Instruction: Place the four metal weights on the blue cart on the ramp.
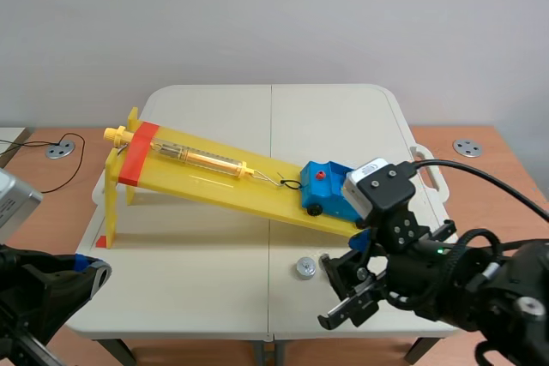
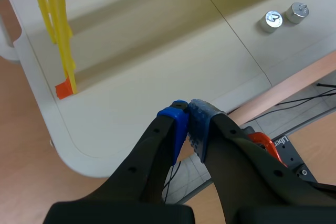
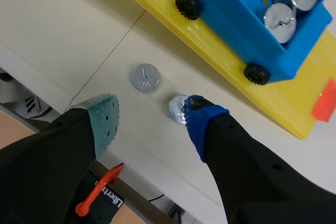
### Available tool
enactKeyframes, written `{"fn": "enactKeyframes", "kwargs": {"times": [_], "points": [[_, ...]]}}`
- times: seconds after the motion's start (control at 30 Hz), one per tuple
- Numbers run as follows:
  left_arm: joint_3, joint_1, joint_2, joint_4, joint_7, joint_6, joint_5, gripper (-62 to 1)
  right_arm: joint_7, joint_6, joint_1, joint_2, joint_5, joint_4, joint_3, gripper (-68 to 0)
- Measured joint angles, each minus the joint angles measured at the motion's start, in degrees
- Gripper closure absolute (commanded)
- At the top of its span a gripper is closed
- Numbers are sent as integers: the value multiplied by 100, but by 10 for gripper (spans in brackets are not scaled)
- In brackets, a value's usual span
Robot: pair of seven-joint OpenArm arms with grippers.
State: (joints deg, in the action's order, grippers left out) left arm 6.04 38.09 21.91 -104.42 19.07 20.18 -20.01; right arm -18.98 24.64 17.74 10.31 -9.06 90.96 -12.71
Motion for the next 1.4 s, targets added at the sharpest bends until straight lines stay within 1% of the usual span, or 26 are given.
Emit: {"fn": "enactKeyframes", "kwargs": {"times": [0.23, 0.33, 0.47, 0.63, 0.7, 0.9, 1.0, 1.07, 1.1, 1.17, 1.3, 1.4], "points": [[0, 0, 0, 0, 0, 0, 0, -29, 293, -428, -452, -271, 433, -750, -446, -289], [0, 0, 0, 0, 0, 0, 0, -29, 398, -498, -605, -391, 549, -1069, -540, -289], [0, 0, 0, 0, 0, 0, 0, -29, 468, -730, -776, -520, 715, -1436, -623, -288], [0, 0, 0, 0, 0, 0, 0, -29, 625, -800, -962, -608, 785, -1805, -699, -288], [0, 0, 0, 0, 0, 0, 0, -29, 680, -820, -1038, -625, 798, -1939, -750, -274], [0, 0, 0, 0, 0, 0, 0, -29, 717, -841, -1202, -710, 807, -2223, -848, -264], [0, 0, 0, 0, 0, 0, 0, -29, 721, -844, -1202, -715, 804, -2234, -852, -228], [0, 0, 0, 0, 0, 0, 0, -29, 721, -844, -1202, -715, 804, -2234, -852, -225], [0, 0, 0, 0, 0, 0, 0, -29, 721, -844, -1202, -715, 804, -2234, -852, -211], [0, 0, 0, 0, 0, 0, 0, -29, 719, -898, -1202, -715, 807, -2234, -852, -176], [0, 0, 0, 0, 0, 0, 0, -29, 717, -968, -1202, -713, 807, -2234, -852, -133], [0, 0, 0, 0, 0, 0, 0, -29, 693, -1058, -1202, -713, 804, -2234, -852, -123]]}}
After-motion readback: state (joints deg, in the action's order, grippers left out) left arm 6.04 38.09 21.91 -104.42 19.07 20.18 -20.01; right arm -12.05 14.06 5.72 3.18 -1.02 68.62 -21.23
